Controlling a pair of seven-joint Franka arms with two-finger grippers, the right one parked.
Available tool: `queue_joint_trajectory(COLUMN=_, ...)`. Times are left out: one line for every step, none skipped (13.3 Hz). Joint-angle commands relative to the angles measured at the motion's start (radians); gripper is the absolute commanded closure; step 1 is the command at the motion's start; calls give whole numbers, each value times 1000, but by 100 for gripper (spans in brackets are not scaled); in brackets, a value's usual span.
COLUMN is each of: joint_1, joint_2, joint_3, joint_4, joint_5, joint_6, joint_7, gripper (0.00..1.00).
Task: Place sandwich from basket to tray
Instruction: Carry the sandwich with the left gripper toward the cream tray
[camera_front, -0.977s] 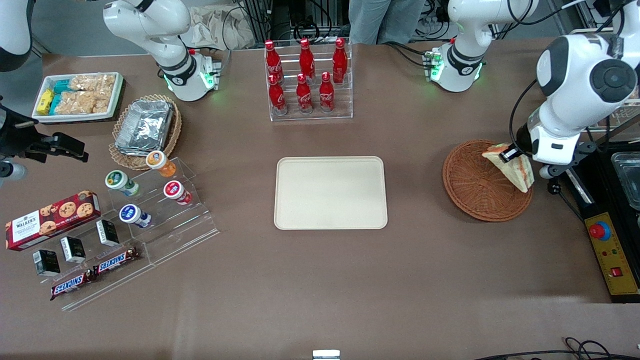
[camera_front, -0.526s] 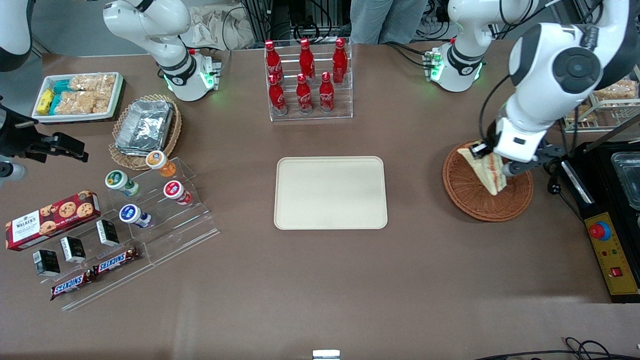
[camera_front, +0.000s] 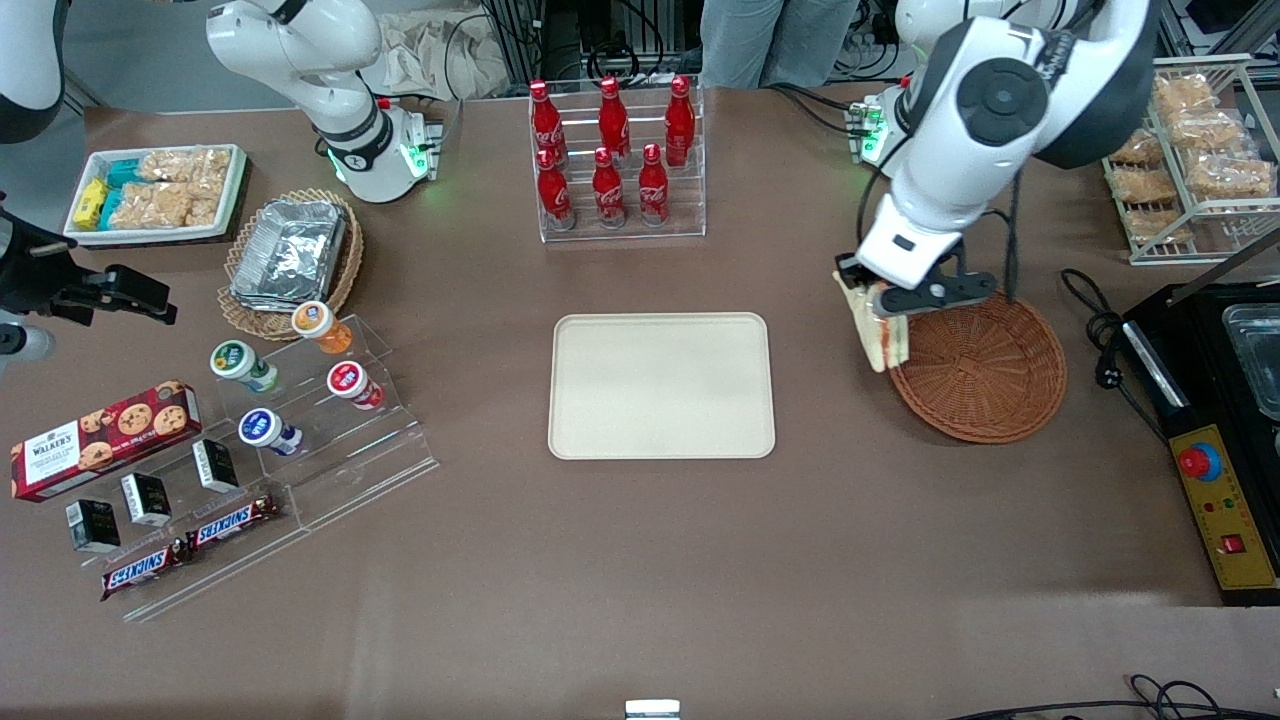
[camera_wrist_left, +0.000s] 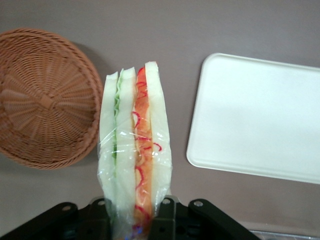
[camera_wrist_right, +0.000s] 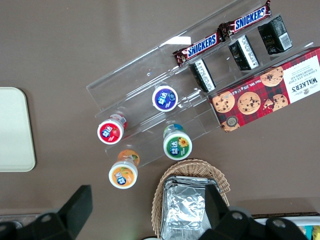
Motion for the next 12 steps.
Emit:
queue_joint_trajectory(joint_1=9, joint_2=18, joint_3=-61, joint_4=27, joint_5=-37, joint_6=32, joint_7=21, gripper=100)
queue_joint_trajectory(joint_1=9, joint_2=20, joint_3=-75, joint_4=27, joint_5=-39, joint_6=33, joint_7=19, gripper=100)
queue_joint_trajectory(joint_1=9, joint_2=26, joint_3=-87, joint_4=27, joint_5=-39, joint_6=38, joint_7=16, gripper=100)
queue_joint_trajectory(joint_1=8, joint_2=32, joint_3=-98, joint_4=27, joint_5=-39, joint_6=47, joint_7=14, gripper=100)
queue_joint_trajectory(joint_1=8, joint_2=40, joint_3=-106, joint_4=27, joint_5=-39, joint_6=52, joint_7=13, gripper=100)
queue_joint_trajectory(joint_1=8, joint_2=45, joint_3=-112, joint_4=24, joint_5=-39, joint_6=55, joint_7=13, gripper=100)
queue_joint_trajectory(joint_1=8, joint_2=55, joint_3=-113, joint_4=25, joint_5=-39, joint_6=55, joint_7=13, gripper=100)
queue_joint_trajectory(joint_1=8, joint_2=64, joint_3=-121, joint_4=25, joint_5=-39, joint_6=58, joint_7=11, gripper=100)
queue_joint_trajectory(joint_1=8, joint_2=75, joint_3=-127, joint_4=24, joint_5=-39, joint_6=78, joint_7=5, gripper=100)
queue_joint_trajectory(joint_1=8, joint_2=93, joint_3=-139, joint_4=21, joint_5=-38, joint_6=90, joint_7=1, gripper=100)
queue_joint_trajectory(joint_1=8, joint_2=115, joint_3=-146, joint_4=22, joint_5=-35, joint_6=96, joint_7=2, gripper=100)
queue_joint_trajectory(joint_1=8, joint_2=132, joint_3=-147, joint_4=18, joint_5=-33, joint_6=122, joint_7=1, gripper=100)
